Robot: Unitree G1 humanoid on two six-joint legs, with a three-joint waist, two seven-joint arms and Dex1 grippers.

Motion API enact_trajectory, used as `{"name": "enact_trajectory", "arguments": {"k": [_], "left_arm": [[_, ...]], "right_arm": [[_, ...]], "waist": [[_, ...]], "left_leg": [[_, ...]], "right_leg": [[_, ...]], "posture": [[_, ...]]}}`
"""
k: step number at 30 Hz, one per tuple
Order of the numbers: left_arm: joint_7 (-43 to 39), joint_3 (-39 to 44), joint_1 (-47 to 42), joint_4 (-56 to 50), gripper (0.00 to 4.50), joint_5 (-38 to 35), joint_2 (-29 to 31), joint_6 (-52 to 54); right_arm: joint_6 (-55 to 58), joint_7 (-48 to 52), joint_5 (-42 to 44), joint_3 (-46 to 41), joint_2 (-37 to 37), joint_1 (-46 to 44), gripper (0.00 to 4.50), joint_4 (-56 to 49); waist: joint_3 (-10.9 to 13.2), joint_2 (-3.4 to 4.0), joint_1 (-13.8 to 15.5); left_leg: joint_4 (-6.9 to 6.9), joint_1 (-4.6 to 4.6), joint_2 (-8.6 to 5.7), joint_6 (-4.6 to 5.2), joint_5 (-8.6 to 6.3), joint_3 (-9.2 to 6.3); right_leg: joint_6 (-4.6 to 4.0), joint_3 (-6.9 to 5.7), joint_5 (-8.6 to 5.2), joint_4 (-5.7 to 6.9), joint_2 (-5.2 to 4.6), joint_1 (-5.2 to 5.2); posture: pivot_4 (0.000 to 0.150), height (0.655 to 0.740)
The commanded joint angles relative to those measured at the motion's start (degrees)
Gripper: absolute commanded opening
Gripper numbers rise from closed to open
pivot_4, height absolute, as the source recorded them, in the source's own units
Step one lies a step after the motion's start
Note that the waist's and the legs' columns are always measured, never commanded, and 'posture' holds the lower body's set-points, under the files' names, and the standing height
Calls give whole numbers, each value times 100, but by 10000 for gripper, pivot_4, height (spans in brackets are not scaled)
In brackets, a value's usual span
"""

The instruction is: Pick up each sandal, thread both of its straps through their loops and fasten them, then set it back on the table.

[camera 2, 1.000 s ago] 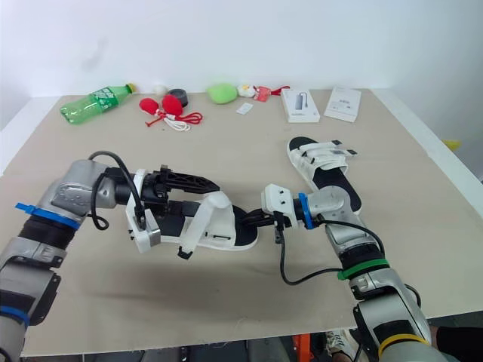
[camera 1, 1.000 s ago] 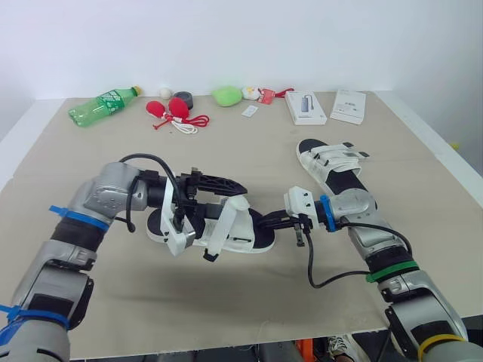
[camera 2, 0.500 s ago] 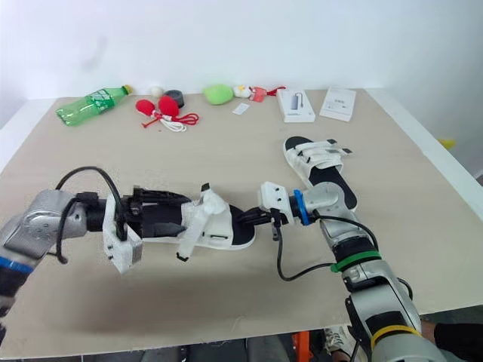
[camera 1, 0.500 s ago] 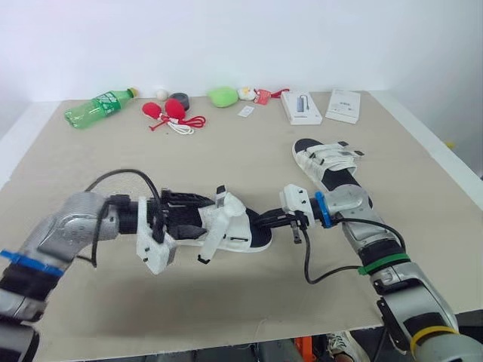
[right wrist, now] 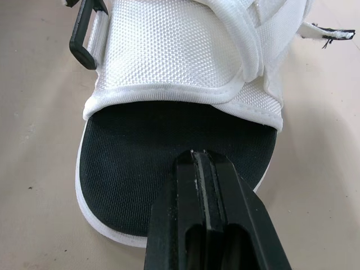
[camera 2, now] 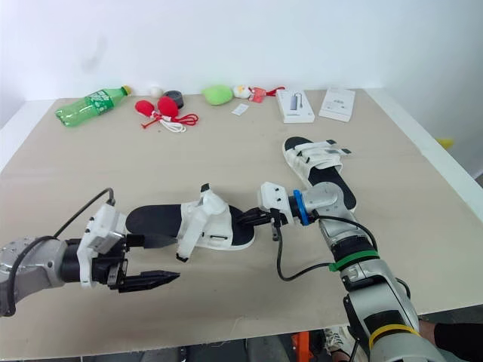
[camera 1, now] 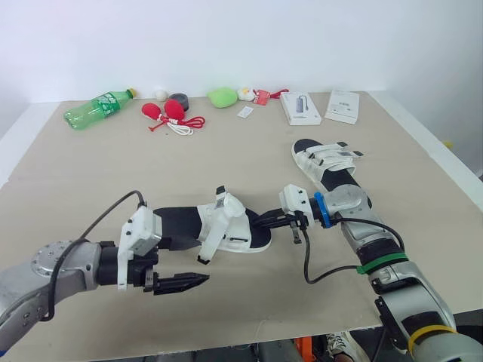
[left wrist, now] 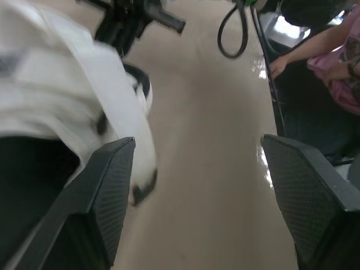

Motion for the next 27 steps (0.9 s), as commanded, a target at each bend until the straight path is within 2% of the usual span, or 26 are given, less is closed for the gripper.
{"name": "enact_trajectory", "arguments": {"k": [1, 7, 15, 19, 20, 21, 24, 25, 26, 27], "left_arm": [[-5, -26, 38, 72, 36598, 637, -234, -25], [-267, -10, -139, 192, 36598, 1072, -580, 10], [-656, -191, -639, 163, 36598, 798, -913, 713], [-884, -317, -906, 356, 36598, 910, -996, 942], [-934, -356, -995, 435, 32845, 919, -1037, 1001], [-965, -375, -1061, 496, 31612, 904, -1083, 1067], [-1017, -421, -1312, 706, 21367, 891, -1233, 1238], [-1035, -456, -1452, 829, 19651, 903, -1294, 1320], [-1069, -508, -1582, 943, 14293, 928, -1331, 1395], [-1119, -565, -1711, 1058, 10852, 965, -1377, 1459]], "right_arm": [[61, 57, -274, 188, -45, 137, 0, 117], [65, 73, -289, 173, -86, 141, 0, 109], [69, 48, -306, 162, -115, 165, 0, 72], [77, 29, -316, 159, -127, 183, 0, 49], [81, 20, -317, 160, -127, 194, 0, 32], [85, 12, -318, 161, -128, 206, 0, 14], [99, 0, -312, 157, -136, 228, 0, -26], [101, -1, -309, 153, -144, 231, 0, -34], [102, -3, -308, 148, -152, 235, 0, -40], [105, -6, -307, 142, -162, 239, 0, -47]], "waist": [[-1, -2, 0], [-2, -4, -1], [-3, -9, -2], [-3, -9, -2], [-3, -9, -2], [-3, -9, -3], [-4, -12, -1], [-4, -12, 2], [-4, -12, 4], [-4, -12, 4]], "left_leg": [[1, 0, 0, 0, 0, 0], [1, 0, 0, -17, -11, -1], [1, 0, -1, -16, -10, -1], [1, 0, -1, -15, -10, -2], [1, 0, -1, -15, -10, -3], [1, 0, -1, -15, -10, -2], [3, 0, -3, -15, -10, -3], [3, -1, -3, -15, -10, -3], [4, -1, -4, -15, -10, -6], [4, -1, -4, -15, -10, -7]], "right_leg": [[0, 0, 0, 0, 0, 0], [-1, 1, 0, -2, 0, -1], [-1, 1, -1, -2, 1, 0], [1, 0, -1, -2, 2, 1], [1, 0, -1, -2, 2, 1], [1, 0, -1, -2, 2, 1], [3, 1, -3, -2, 1, 3], [3, 1, -3, -2, 1, 4], [3, 0, -3, -2, 1, 4], [3, -1, -3, -2, 2, 4]], "posture": [[1500, 7400], [1500, 7400], [1500, 7400], [1500, 7400], [1500, 7400], [1500, 7400], [1500, 7400], [1500, 7400], [1500, 7400], [1500, 7400]]}}
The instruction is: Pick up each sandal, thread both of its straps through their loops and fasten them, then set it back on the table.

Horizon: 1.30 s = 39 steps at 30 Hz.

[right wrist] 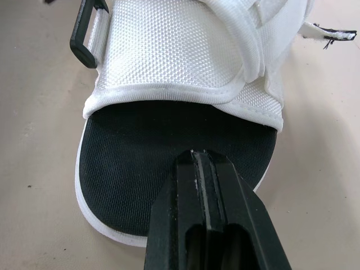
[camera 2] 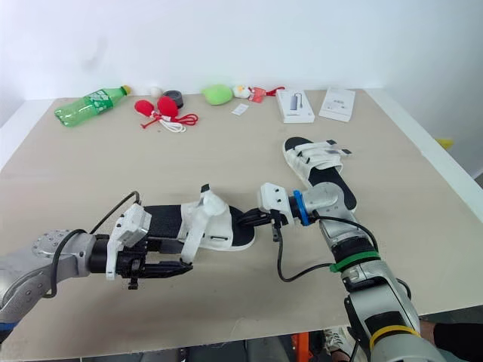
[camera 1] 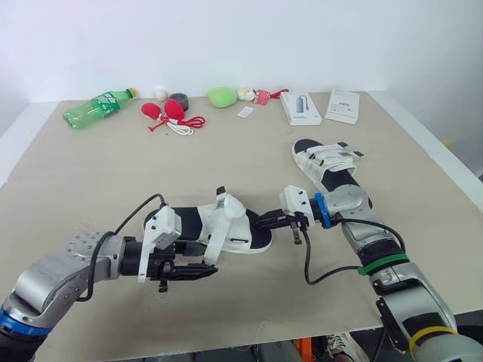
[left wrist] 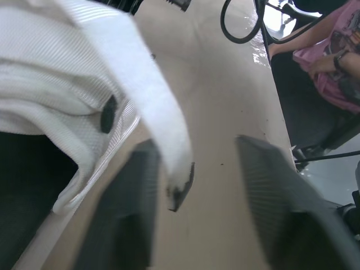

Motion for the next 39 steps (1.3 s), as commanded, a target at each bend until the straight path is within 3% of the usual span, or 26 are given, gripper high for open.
{"name": "enact_trajectory", "arguments": {"k": [1, 2, 3, 11, 16, 25, 39], "left_arm": [[-180, -118, -424, 296, 7125, 71, -107, 219], [-240, -168, -536, 398, 1534, 89, -161, 272], [-277, -208, -634, 478, 585, 72, -206, 364], [-345, 250, -1148, 572, 585, -1107, -539, 1530], [877, 761, -1915, 1040, 585, -2027, -1377, 2331], [1926, 485, -2316, 1286, 585, -1689, -2103, 2851], [1848, 190, -2279, 1331, 585, -1195, -2087, 3086]], "right_arm": [[86, 10, -278, 148, -126, 177, 0, 92], [94, 5, -275, 142, -134, 180, 0, 80], [100, -3, -274, 137, -143, 188, 0, 65], [159, -56, -269, 79, -233, 296, 0, -85], [183, -93, -275, 66, -250, 327, 0, -118], [230, -182, -272, 82, -199, 353, 0, -150], [261, -207, -268, 80, -231, 419, 0, -217]], "waist": [[0, -1, 1], [0, -1, -2], [0, -1, -2], [0, -2, 8], [-1, -6, 58], [-1, -6, 68], [-1, -6, 66]], "left_leg": [[1, 0, 0, 0, 0, 0], [1, -1, -1, 0, 0, -1], [1, -1, -1, -1, -1, 0], [0, -24, -2, -5, -5, -11], [16, -30, -9, -3, -4, -35], [13, -30, -15, -3, -3, -44], [14, -30, -17, -4, -3, -47]], "right_leg": [[0, 0, 0, 0, 0, 0], [0, 0, 0, 0, 0, 0], [1, 1, -1, 0, 0, 0], [10, -1, -7, 1, 5, 9], [14, -12, -8, 0, 6, 8], [19, -11, -6, 1, 11, 25], [20, -11, -5, 1, 10, 25]], "posture": [[1500, 7400], [1500, 7400], [1500, 7400], [1500, 7400], [1500, 7400], [1500, 7400], [1500, 7400]]}}
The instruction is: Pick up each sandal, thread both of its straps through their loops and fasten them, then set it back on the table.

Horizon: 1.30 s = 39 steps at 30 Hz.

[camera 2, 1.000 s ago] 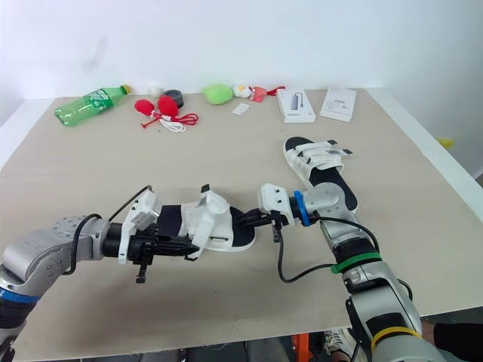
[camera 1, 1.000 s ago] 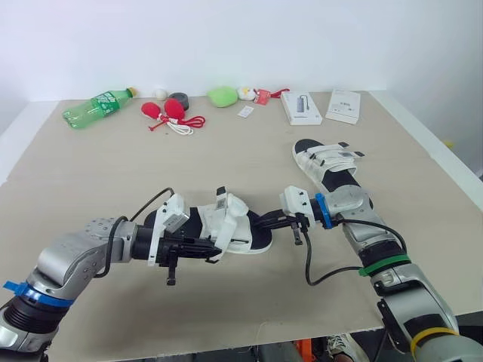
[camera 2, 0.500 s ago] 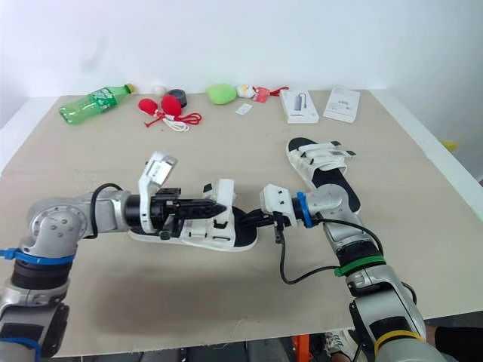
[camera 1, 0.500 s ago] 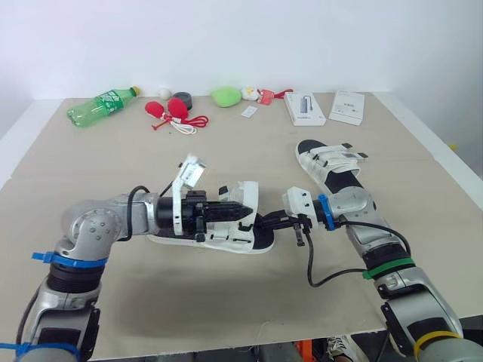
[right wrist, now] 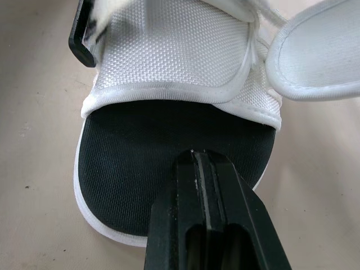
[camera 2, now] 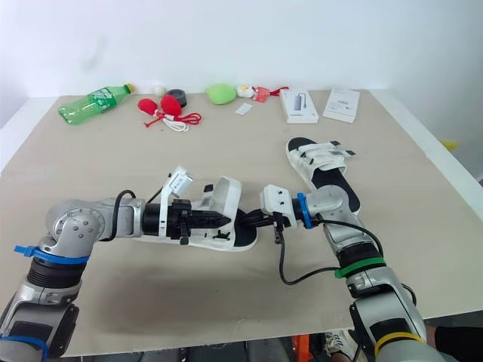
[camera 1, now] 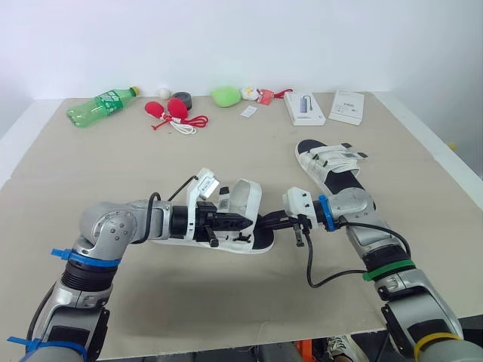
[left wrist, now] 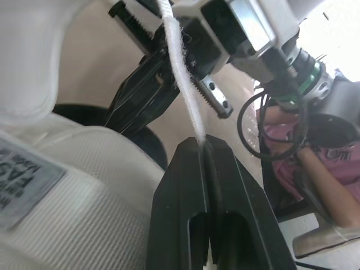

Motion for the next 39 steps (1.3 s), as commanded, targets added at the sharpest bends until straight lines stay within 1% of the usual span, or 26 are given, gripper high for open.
{"name": "enact_trajectory", "arguments": {"k": [1, 9, 13, 17, 22, 25, 32, 39], "left_arm": [[-140, -31, -31, -143, 585, 50, 47, 73], [-146, 194, -131, -157, 585, -294, 47, 565], [-109, 106, -64, -151, 585, -54, 146, 525], [-159, -121, 2, -131, 585, 507, 279, 49], [-268, -226, 36, -88, 585, 884, 238, -394], [-412, -193, 63, -171, 585, 812, 214, -426], [-933, -345, 242, -577, 585, 734, 430, -479], [-1132, -682, 325, -534, 585, 1129, 601, -654]], "right_arm": [[105, 9, -269, 160, -104, 156, 0, 188], [58, 33, -290, 175, -101, 116, 0, 265], [38, 43, -293, 186, -86, 93, 0, 294], [13, 61, -296, 208, -64, 68, 0, 329], [-20, 75, -300, 229, -45, 32, 0, 389], [-39, 81, -301, 232, -46, 28, 0, 407], [-57, 78, -302, 225, -64, 54, 0, 411], [-66, 67, -308, 216, -79, 67, 0, 408]], "waist": [[0, 0, -1], [0, 0, -1], [0, 0, -2], [0, 0, -2], [-1, -1, -2], [-1, -1, -2], [-1, -1, -3], [-1, -1, -3]], "left_leg": [[0, 0, 0, 0, 0, 0], [0, 0, 0, 0, 0, -1], [0, 0, 0, 0, 0, -1], [0, 1, 0, 0, 0, -1], [0, 2, 0, -1, 0, -1], [0, 3, -1, 0, 0, -1], [-3, 3, -1, -2, -1, -1], [-3, 4, -1, -2, -1, -1]], "right_leg": [[0, 0, 0, 0, 0, 0], [0, 0, 0, 0, 0, 0], [0, 0, 0, 0, 0, 0], [0, 0, 0, 0, 0, 0], [-1, 0, 0, 0, 0, 0], [-2, 0, 1, 0, -1, 0], [-3, 1, -1, 0, -1, -1], [-3, 1, -2, 0, -1, -3]], "posture": [[1500, 7400], [1500, 7400], [1500, 7400], [1500, 7400], [1500, 7400], [1500, 7400], [1500, 7400], [1500, 7400]]}}
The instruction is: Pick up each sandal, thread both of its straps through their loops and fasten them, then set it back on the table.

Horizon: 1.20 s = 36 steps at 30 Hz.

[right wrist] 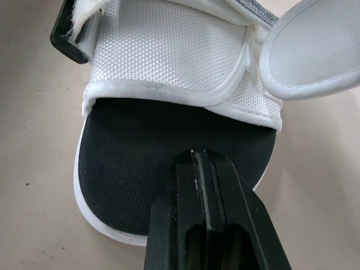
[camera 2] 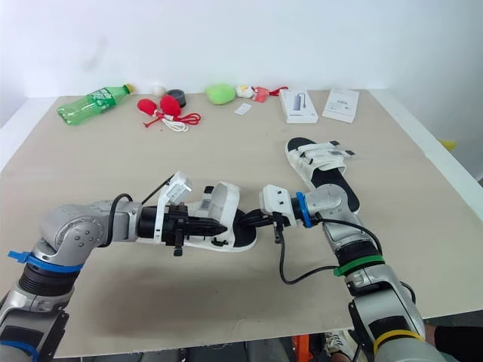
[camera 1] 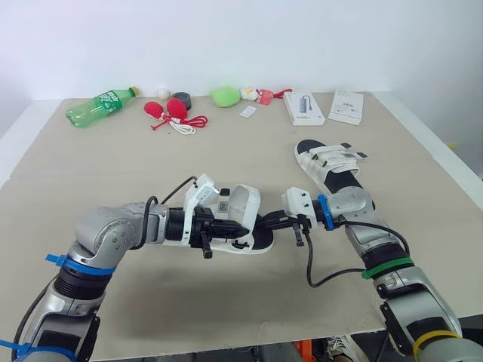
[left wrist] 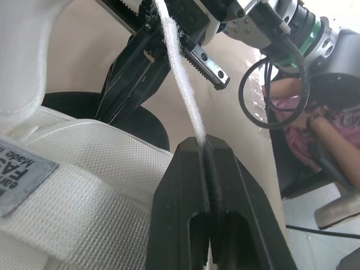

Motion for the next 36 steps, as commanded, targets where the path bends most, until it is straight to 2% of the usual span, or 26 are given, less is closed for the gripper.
{"name": "enact_trajectory", "arguments": {"k": [1, 10, 15, 20, 21, 22, 24, 27, 36], "left_arm": [[-123, -249, 75, -98, 585, 309, 144, -120], [-335, -407, 86, 21, 585, 894, 270, -636], [-655, -453, 213, -169, 585, 870, 492, -732], [-654, -317, 237, -278, 585, 644, 450, -486], [-597, -243, 215, -265, 5850, 562, 405, -385], [-585, -188, 181, -264, 8715, 506, 382, -342], [-577, -146, 103, -266, 17803, 511, 388, -339], [-646, -48, -40, -237, 28772, 521, 425, -417], [-524, -53, -655, 227, 28772, 855, 137, -769]], "right_arm": [[68, -14, -310, 158, -104, 162, 0, 235], [44, -10, -314, 159, -117, 169, 0, 248], [29, 8, -319, 172, -119, 165, 0, 264], [10, 22, -327, 184, -104, 126, 0, 306], [10, 23, -326, 185, -102, 120, 0, 309], [7, 23, -328, 187, -101, 112, 0, 316], [-5, 26, -333, 194, -97, 93, 0, 344], [-10, 25, -337, 206, -80, 66, 0, 374], [-12, 0, -337, 199, -80, 46, 0, 395]], "waist": [[0, -1, 0], [-2, -2, 0], [-3, -2, -5], [-3, -2, -9], [-3, -2, -10], [-3, -2, -10], [-3, -2, -10], [-3, -2, -13], [-2, -3, -30]], "left_leg": [[0, 0, 0, 0, 0, 0], [1, 5, 0, 0, 0, 0], [-4, 6, 0, 0, 0, 0], [-8, 5, 1, 0, 0, 0], [-8, 5, 1, 0, 0, 0], [-8, 5, 1, 0, 0, 0], [-8, 5, 0, 0, 0, 0], [-5, 7, 0, 0, 0, 0], [2, 9, -2, 1, 0, -2]], "right_leg": [[0, 0, 0, 0, 0, 0], [-1, 0, 0, 0, -1, -1], [-3, 0, -2, 0, -1, 0], [-6, 0, -3, 0, 0, -1], [-6, 0, -4, 0, 0, -2], [-6, 0, -4, 0, 0, -1], [-6, 0, -4, 0, -1, -1], [-6, 0, -4, 0, -1, -5], [-6, 0, -3, 0, -3, -12]], "posture": [[1500, 7400], [1500, 7400], [1500, 7400], [1500, 7400], [1500, 7400], [1500, 7400], [1500, 7400], [1500, 7400], [1500, 7400]]}}
